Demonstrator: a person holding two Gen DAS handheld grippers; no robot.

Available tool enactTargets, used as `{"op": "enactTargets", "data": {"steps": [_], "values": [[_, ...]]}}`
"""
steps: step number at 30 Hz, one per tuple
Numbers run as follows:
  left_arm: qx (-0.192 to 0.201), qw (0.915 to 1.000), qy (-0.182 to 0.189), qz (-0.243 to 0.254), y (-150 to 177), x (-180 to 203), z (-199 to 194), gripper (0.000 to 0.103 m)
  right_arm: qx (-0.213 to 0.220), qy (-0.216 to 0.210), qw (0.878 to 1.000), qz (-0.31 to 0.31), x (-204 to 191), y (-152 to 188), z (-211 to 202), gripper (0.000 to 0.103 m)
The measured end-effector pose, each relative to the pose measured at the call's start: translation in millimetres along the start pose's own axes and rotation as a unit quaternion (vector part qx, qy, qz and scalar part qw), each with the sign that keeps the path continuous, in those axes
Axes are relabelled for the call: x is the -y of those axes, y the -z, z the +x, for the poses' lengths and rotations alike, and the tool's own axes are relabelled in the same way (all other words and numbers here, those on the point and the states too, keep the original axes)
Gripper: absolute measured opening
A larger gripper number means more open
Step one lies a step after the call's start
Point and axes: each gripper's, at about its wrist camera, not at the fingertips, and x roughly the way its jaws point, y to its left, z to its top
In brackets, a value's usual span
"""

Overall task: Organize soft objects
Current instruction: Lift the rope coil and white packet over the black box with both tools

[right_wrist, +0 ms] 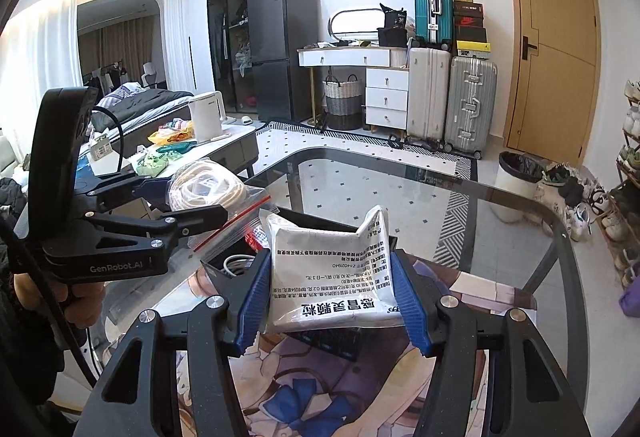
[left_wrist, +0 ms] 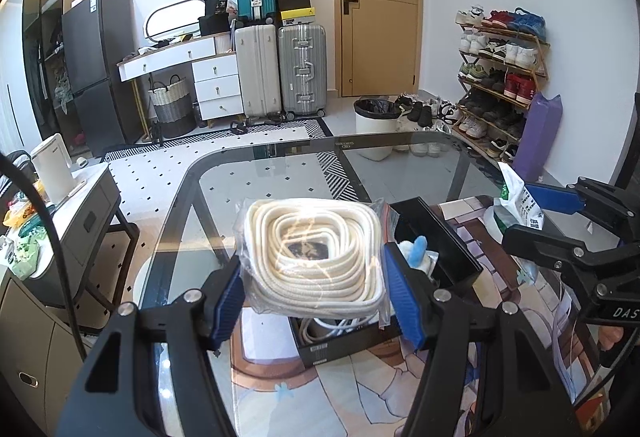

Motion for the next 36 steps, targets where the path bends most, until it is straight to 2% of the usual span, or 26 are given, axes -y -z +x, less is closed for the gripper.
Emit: {"op": "enactTargets", "data": {"steps": [15,36], "values": [[-0.009,0.9999,-0.007,-0.004,-6.9,-7.0,29.0,0.064,-0.006,-0.01,1.0,0.003,1.9,-5.9,20.6,0.059],[-0.027,0.9996,-0.002,0.009,-4.7,-5.7,65.3,0.064,-0.031,-0.031,0.999,0.002,8.8,-8.4,76.0,0.059]]}}
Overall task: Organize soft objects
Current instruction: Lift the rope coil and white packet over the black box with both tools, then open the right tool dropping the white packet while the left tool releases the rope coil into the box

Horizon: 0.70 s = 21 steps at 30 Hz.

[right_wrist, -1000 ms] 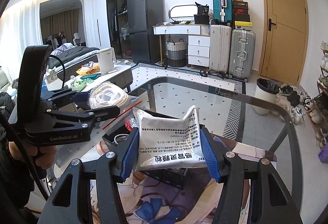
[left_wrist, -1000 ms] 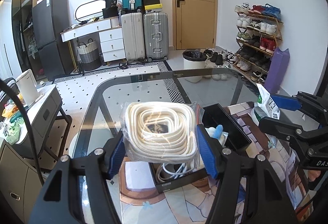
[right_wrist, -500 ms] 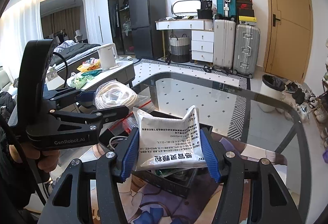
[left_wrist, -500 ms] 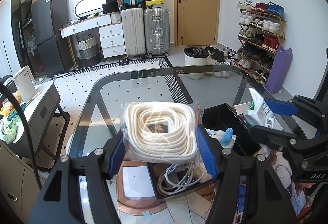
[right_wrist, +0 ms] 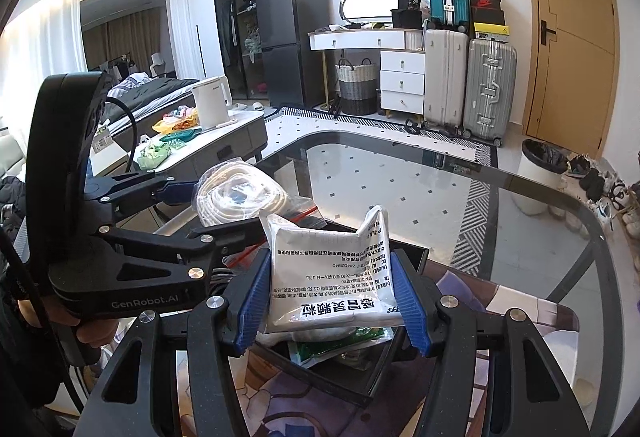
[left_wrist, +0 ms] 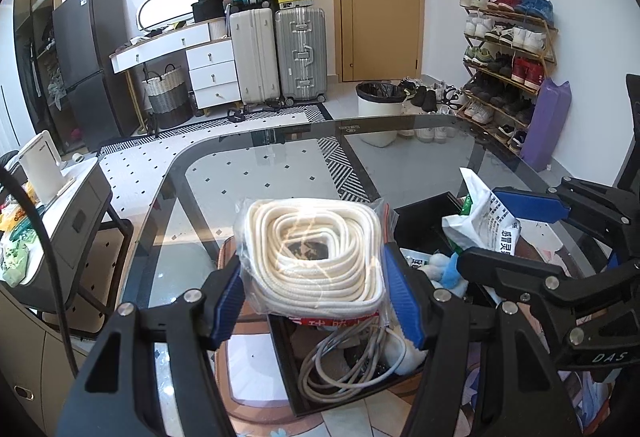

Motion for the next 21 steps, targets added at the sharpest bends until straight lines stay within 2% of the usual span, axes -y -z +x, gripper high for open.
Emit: {"op": "enactTargets", "data": {"steps": [21], "values": [[-0.019,0.9998,0.002,0.006,-0.6,4.0,27.6,0.064,-0.025,0.001,1.0,0.003,15.6,4.2,39.7,0.059]]}}
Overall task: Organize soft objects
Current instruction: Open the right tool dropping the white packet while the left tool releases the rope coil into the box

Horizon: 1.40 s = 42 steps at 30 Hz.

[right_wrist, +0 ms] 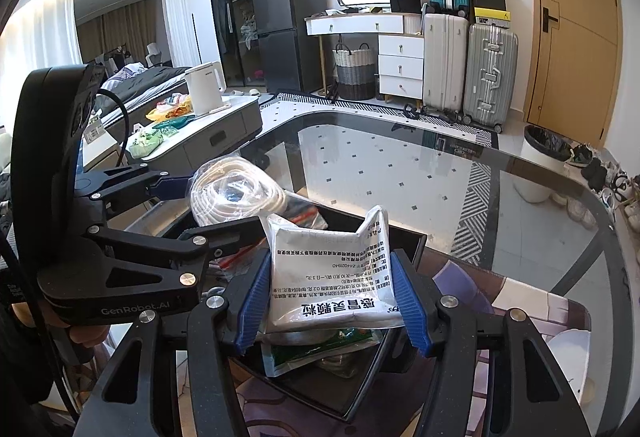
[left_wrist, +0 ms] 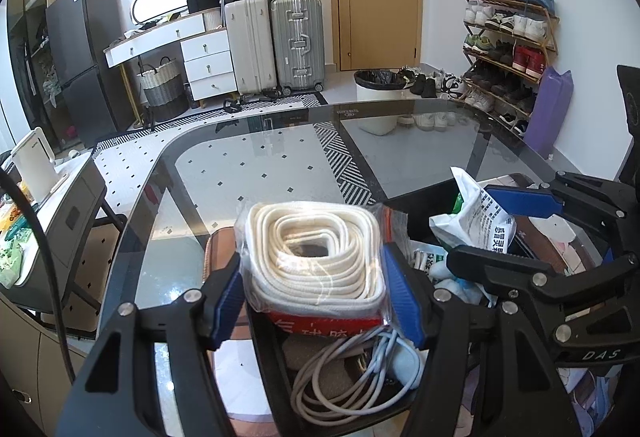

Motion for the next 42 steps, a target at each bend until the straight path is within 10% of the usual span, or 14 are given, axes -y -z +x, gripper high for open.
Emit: {"op": "enactTargets", "data": {"steps": [17,28,42], "values": [[-0.002,1.0,0.0,0.004,-1.1,2.3,2.4,0.067,-0.003,0.013,1.0,-0.021,-5.2,1.3,13.0,0.06],[0.017,0.9998,0.006,-0.006,6.2,2.4,-13.5,0.085,0.036,0.027,0.999,-0.014,-6.8,3.8,-20.3,0.097],[0.043,0.9988,0.008,-0.019,31.7,1.2,-46.1,0.103,0.074,0.026,0.997,0.006,-22.7,31.1,-68.4,0.102]]}}
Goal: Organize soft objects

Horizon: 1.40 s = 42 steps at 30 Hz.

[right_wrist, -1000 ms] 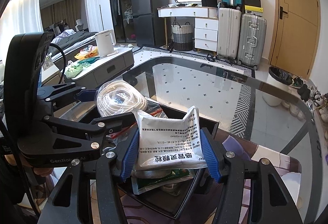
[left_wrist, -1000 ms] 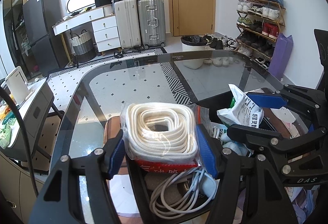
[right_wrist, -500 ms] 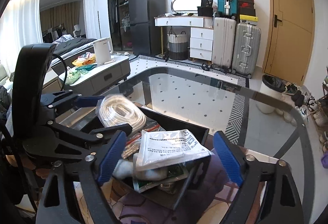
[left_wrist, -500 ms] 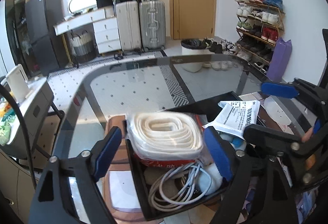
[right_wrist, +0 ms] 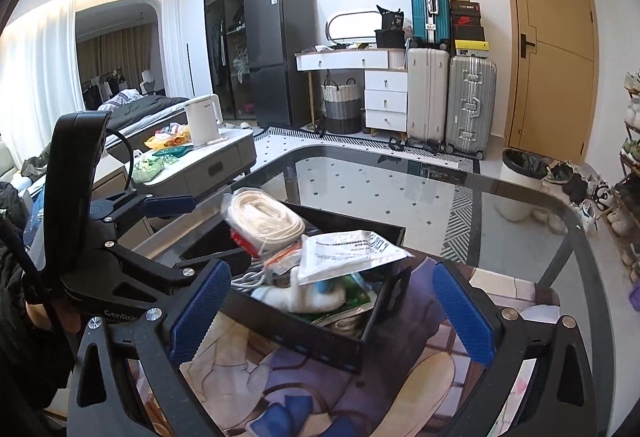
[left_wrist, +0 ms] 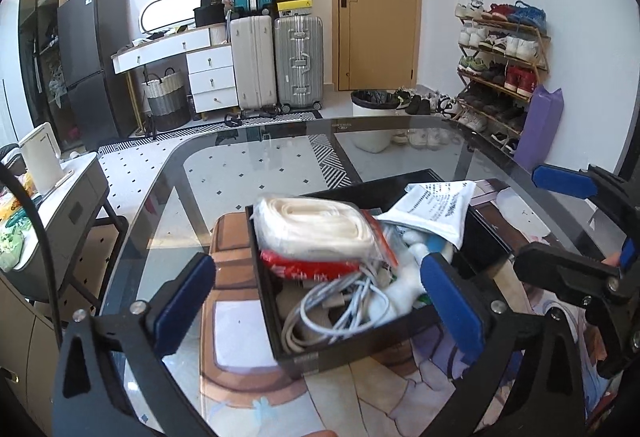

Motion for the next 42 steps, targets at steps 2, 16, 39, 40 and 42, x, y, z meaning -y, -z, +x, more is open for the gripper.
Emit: {"op": "enactTargets", "data": {"steps": [2,16,39,40,42], "values": [[0.005,1.0,-0.003,-0.005,4.8,-0.7,-5.3,0.103,0.006,0.0,1.0,-0.001,-4.5,4.6,-4.5,0.102],[0.027,0.9994,-0.02,-0.011,34.1,-3.6,-26.4,0.103,0.04,0.003,0.999,-0.008,-20.6,30.6,-20.4,0.102],[0.069,0.9965,-0.028,-0.038,49.0,-9.1,-25.1,0.103,0.054,0.018,0.998,-0.006,-17.9,46.6,-14.0,0.102],[0.07,0.9964,-0.029,-0.037,49.0,-8.7,-25.5,0.103,0.057,0.018,0.998,-0.006,-16.9,46.3,-15.4,0.102],[0.073,0.9963,-0.03,-0.035,49.4,-7.7,-26.8,0.103,0.062,0.019,0.998,-0.006,-16.4,46.5,-16.9,0.102]]}}
